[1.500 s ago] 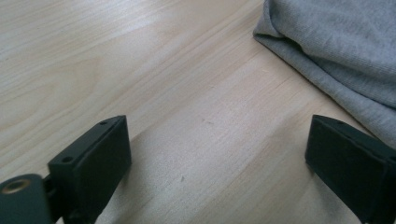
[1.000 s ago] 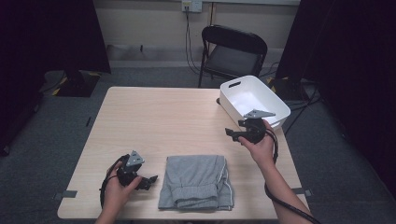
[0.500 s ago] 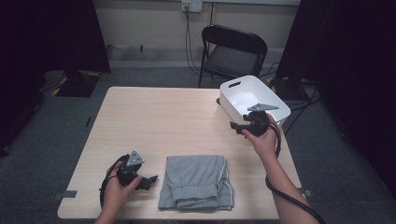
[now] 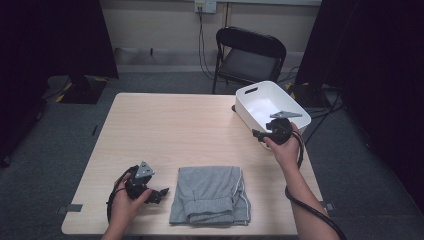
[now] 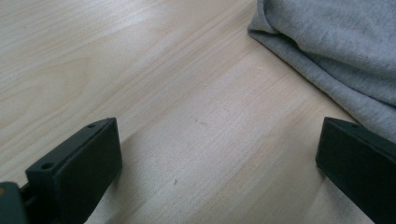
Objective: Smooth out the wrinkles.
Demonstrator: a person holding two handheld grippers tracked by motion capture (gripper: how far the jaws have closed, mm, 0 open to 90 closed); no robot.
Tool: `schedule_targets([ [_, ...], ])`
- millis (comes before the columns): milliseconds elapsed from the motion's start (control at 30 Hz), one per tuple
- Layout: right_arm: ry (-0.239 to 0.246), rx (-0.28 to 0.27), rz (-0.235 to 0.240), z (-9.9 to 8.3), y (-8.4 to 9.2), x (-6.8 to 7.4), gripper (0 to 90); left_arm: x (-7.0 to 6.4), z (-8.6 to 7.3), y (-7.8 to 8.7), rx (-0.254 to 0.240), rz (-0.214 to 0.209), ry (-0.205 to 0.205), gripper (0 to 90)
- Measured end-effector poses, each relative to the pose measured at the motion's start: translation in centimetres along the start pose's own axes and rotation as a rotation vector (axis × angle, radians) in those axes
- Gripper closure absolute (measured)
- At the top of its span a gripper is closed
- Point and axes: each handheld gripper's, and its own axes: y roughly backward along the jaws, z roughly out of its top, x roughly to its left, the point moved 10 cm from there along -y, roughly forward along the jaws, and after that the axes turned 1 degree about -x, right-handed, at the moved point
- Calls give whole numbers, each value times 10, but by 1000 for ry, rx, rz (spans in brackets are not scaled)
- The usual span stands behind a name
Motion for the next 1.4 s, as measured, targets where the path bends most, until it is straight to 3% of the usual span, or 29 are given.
schedule_targets([
  [567,-10,18,-23,-4,-13,-8,435,0,0,0,-1,1,1,0],
  [767,-20,20,-18,-9,-15,-7,572,0,0,0,-1,5,-3,0],
  [1033,-19,13,-33,-11,-14,-10,677,0,0,0,-1,4,0,0],
  [1167,-35,11,-38,-14,-13,-14,790,0,0,0,-1,4,-1,0],
  [1400,-16,12,-37,-16,-14,-11,838,0,0,0,-1,4,-1,0],
])
